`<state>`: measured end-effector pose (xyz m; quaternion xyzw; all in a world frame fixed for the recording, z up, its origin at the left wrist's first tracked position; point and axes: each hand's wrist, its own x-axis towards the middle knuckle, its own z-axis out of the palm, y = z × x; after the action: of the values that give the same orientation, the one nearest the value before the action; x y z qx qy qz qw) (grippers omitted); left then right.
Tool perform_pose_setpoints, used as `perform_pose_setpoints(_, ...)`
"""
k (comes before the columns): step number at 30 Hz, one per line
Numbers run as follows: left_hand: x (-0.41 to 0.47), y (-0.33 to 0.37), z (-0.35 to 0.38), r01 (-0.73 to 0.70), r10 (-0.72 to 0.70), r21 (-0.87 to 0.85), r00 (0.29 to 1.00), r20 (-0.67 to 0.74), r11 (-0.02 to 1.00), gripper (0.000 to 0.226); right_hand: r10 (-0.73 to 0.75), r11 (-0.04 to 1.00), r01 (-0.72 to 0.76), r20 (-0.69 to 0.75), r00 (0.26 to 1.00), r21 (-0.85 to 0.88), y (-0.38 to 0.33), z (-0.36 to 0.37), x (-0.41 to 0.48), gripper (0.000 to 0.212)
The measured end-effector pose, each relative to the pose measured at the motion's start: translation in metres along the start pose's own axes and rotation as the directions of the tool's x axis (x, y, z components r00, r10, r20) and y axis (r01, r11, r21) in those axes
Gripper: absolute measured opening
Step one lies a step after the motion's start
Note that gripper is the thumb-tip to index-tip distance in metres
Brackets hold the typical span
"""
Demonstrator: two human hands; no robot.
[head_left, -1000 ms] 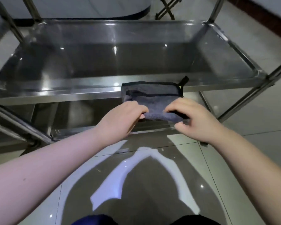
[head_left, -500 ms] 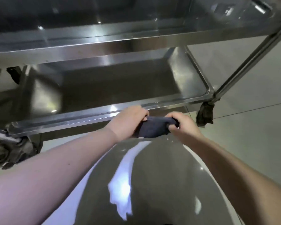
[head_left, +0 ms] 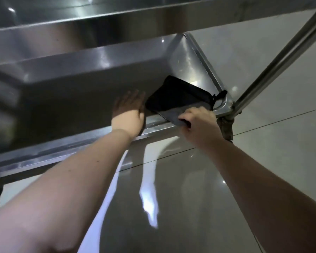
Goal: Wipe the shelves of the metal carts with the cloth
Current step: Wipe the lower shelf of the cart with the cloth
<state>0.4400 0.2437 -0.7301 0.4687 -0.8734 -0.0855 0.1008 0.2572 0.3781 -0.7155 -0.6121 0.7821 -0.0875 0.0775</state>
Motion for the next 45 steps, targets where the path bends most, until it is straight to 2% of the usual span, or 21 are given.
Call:
perform_pose_setpoints(2,0.016,-0.025,-0.001,0.084,-0.083,0.009,0.995,-0.062,0.996,0.050,-0.015,0.998,0.021,-0.082,0.996,0.066,0.004,-0.001,0.018,0.025)
perform_pose_setpoints(3,0.025,-0.037,-0.002,0.105,-0.104,0.051,0.994,-0.027,0.993,0.051,-0.054,0.995,0.061,-0.087,0.995,0.077,0.008,-0.003,0.034,0.028)
perform_pose_setpoints(6,0.039,-0.063,0.003,0.072,-0.114,0.204,0.972,0.203,0.976,0.055,-0.169,0.984,0.176,0.133,0.977,-0.041,0.011,0.000,0.078,0.054)
perform_pose_setpoints(7,0.038,-0.069,0.007,0.059,-0.112,0.218,0.964,0.240,0.974,0.055,-0.195,0.974,0.214,0.207,0.959,-0.075,0.009,0.009,0.087,0.057)
perform_pose_setpoints(10,0.034,-0.077,0.019,0.061,-0.096,0.198,0.980,0.175,0.978,0.053,-0.209,0.967,0.239,0.265,0.941,-0.085,0.021,0.033,0.105,0.056)
perform_pose_setpoints(11,0.034,-0.079,0.021,0.063,-0.093,0.191,0.984,0.151,0.980,0.053,-0.169,0.977,0.195,0.239,0.956,-0.089,0.033,0.032,0.115,0.055)
perform_pose_setpoints(13,0.036,-0.081,0.023,0.064,-0.090,0.187,0.987,0.132,0.980,0.053,0.022,0.993,-0.001,0.177,0.984,-0.122,0.068,0.025,0.135,0.054)
perform_pose_setpoints(16,0.036,-0.079,0.024,0.064,-0.087,0.194,0.990,0.109,0.979,0.052,0.368,0.923,-0.352,0.093,0.925,-0.158,0.101,0.016,0.150,0.054)
perform_pose_setpoints(18,0.036,-0.078,0.026,0.067,-0.088,0.195,0.991,0.103,0.978,0.053,0.431,0.894,-0.418,0.055,0.901,-0.160,0.074,0.024,0.162,0.056)
perform_pose_setpoints(20,0.036,-0.077,0.027,0.067,-0.087,0.189,0.991,0.100,0.980,0.055,0.337,0.940,-0.330,0.074,0.939,-0.090,0.015,0.037,0.177,0.057)
perform_pose_setpoints(23,0.036,-0.080,0.028,0.106,-0.121,0.149,0.988,0.093,0.983,0.062,0.020,1.000,-0.020,0.113,0.993,-0.007,-0.075,0.063,0.180,0.056)
perform_pose_setpoints(26,0.034,-0.081,0.028,0.117,-0.132,0.146,0.987,0.096,0.982,0.067,-0.098,0.995,0.093,0.148,0.984,0.043,-0.078,0.065,0.189,0.055)
perform_pose_setpoints(28,0.035,-0.081,0.027,0.116,-0.129,0.143,0.987,0.091,0.983,0.065,-0.037,0.999,0.036,0.090,0.995,0.019,-0.032,0.050,0.203,0.055)
perform_pose_setpoints(30,0.035,-0.079,0.028,0.108,-0.122,0.156,0.989,0.084,0.982,0.062,0.137,0.991,-0.137,0.061,0.989,0.002,0.030,0.031,0.212,0.055)
perform_pose_setpoints(32,0.037,-0.078,0.030,0.100,-0.115,0.171,0.990,0.076,0.980,0.058,0.305,0.952,-0.304,0.044,0.951,-0.041,0.075,0.018,0.208,0.056)
perform_pose_setpoints(35,0.037,-0.076,0.031,0.101,-0.114,0.172,0.991,0.073,0.980,0.058,0.410,0.908,-0.409,-0.004,0.912,-0.088,0.051,0.028,0.209,0.058)
perform_pose_setpoints(37,0.037,-0.077,0.032,0.093,-0.108,0.173,0.991,0.079,0.981,0.058,0.307,0.950,-0.305,0.011,0.952,-0.071,-0.011,0.044,0.214,0.059)
perform_pose_setpoints(40,0.035,-0.079,0.030,0.107,-0.119,0.148,0.990,0.077,0.983,0.062,0.006,0.999,-0.003,0.061,0.998,-0.042,-0.101,0.069,0.208,0.056)
perform_pose_setpoints(43,0.034,-0.079,0.028,0.111,-0.122,0.131,0.990,0.076,0.985,0.064,-0.047,0.999,0.045,0.125,0.991,0.015,-0.098,0.067,0.216,0.054)
perform_pose_setpoints(45,0.034,-0.079,0.029,0.103,-0.113,0.139,0.991,0.068,0.985,0.061,0.033,0.999,-0.035,0.091,0.995,0.016,-0.055,0.056,0.228,0.055)
